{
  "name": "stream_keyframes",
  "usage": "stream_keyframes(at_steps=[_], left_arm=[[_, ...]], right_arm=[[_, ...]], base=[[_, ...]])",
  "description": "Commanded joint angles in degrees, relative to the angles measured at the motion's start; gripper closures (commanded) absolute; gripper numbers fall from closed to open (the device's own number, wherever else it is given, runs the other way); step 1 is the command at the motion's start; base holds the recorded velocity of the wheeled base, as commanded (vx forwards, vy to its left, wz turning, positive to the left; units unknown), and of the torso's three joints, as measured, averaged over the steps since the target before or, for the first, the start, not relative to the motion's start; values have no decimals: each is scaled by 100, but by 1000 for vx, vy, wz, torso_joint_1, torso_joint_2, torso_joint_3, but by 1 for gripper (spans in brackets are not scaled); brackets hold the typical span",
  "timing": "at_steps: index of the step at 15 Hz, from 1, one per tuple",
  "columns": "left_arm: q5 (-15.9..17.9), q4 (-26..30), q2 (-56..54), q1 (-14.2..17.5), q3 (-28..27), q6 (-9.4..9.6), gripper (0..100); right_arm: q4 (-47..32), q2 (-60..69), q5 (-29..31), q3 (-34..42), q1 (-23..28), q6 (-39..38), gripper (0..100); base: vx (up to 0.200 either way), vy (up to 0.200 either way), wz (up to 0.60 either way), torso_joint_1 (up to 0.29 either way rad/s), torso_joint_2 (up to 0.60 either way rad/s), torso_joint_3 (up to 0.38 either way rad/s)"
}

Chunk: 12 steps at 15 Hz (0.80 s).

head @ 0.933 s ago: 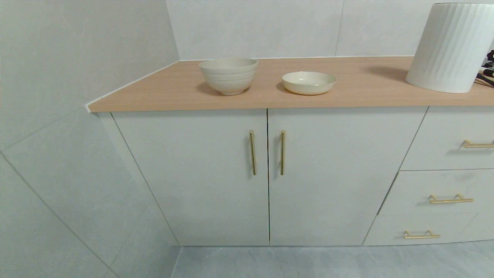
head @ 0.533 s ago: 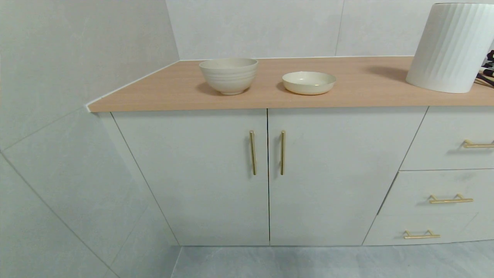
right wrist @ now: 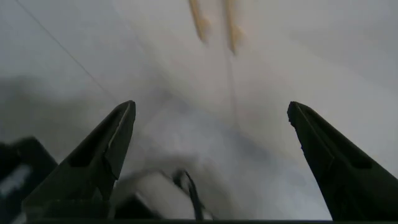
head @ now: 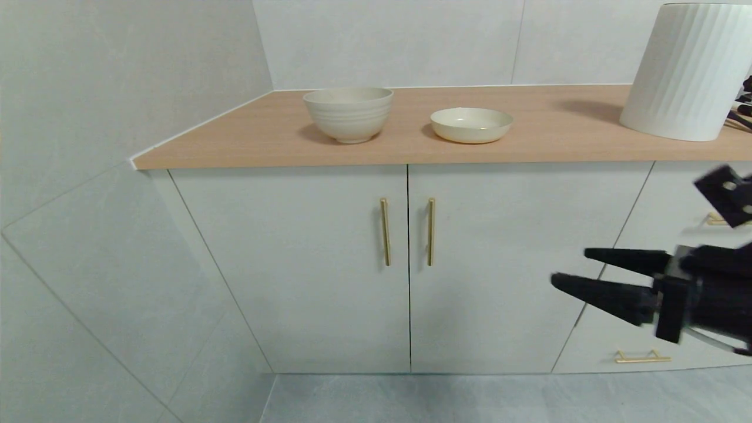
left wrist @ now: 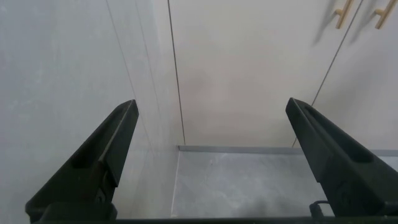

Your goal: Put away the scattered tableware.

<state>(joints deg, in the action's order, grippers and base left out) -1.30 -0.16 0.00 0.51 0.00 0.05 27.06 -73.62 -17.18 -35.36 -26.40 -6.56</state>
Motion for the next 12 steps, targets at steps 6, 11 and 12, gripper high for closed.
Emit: stream_keyframes(at_steps=[6, 11, 12], left_arm=[[-1, -2, 0, 2, 0, -5, 0], [-1, -2, 0, 2, 0, -5, 0], [-1, -2, 0, 2, 0, 4, 0]], right_arm=[[968, -3387, -14, -2229, -761, -416, 0], [1011, -4222, 391, -2862, -752, -821, 0], [1073, -4336, 531, -2976, -752, -838, 0]], base=[[0, 0, 0, 0, 0, 0], [0, 0, 0, 0, 0, 0], [0, 0, 0, 0, 0, 0]])
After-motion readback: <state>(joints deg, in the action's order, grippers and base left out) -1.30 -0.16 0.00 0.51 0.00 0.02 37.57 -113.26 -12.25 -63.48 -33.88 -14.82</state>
